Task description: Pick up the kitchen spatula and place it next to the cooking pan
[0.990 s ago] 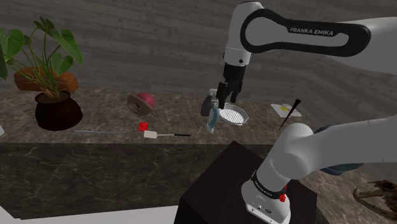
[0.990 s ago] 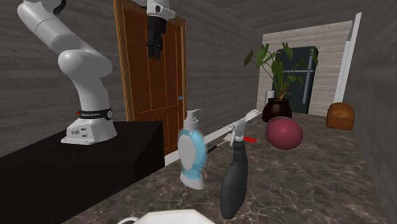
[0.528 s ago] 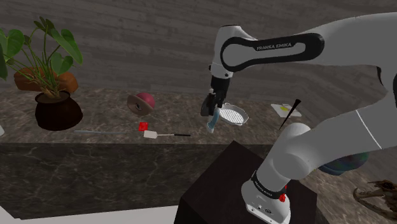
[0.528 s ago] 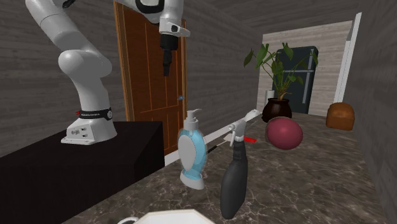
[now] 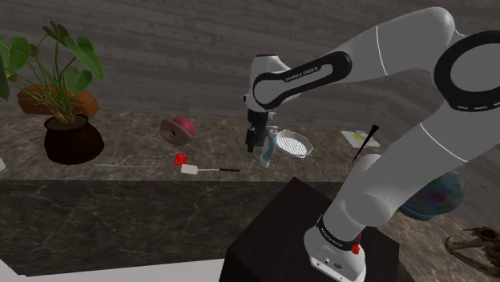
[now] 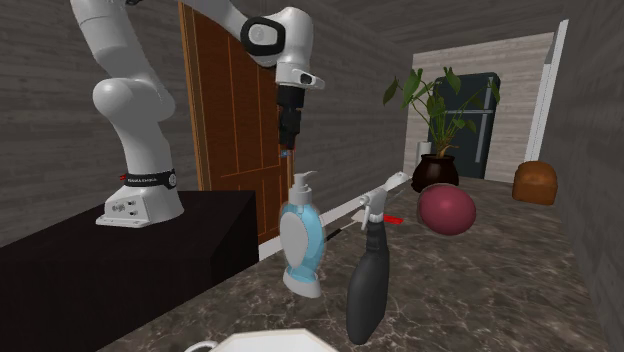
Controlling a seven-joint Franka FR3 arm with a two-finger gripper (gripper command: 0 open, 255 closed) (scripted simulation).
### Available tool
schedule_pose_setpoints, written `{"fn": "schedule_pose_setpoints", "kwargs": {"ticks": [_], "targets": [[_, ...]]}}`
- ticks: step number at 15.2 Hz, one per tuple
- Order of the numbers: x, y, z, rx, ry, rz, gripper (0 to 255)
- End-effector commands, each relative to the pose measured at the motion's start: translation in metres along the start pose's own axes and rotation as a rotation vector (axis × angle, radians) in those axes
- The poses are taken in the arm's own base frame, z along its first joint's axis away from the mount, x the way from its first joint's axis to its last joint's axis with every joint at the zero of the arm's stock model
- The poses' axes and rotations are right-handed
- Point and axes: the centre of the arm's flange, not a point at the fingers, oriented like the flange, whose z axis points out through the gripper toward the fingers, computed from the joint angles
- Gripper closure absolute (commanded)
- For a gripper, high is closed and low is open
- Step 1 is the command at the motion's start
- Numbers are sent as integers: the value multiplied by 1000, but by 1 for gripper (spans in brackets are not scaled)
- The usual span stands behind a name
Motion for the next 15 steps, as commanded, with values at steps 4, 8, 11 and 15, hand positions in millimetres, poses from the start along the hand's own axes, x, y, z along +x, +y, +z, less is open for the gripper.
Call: {"fn": "schedule_pose_setpoints", "kwargs": {"ticks": [4,8,11,15], "targets": [[44,15,46,-21,10,-122,0],[81,24,81,-37,17,-218,0],[109,28,106,-49,22,-290,0],[148,32,140,-65,29,-386,0]]}}
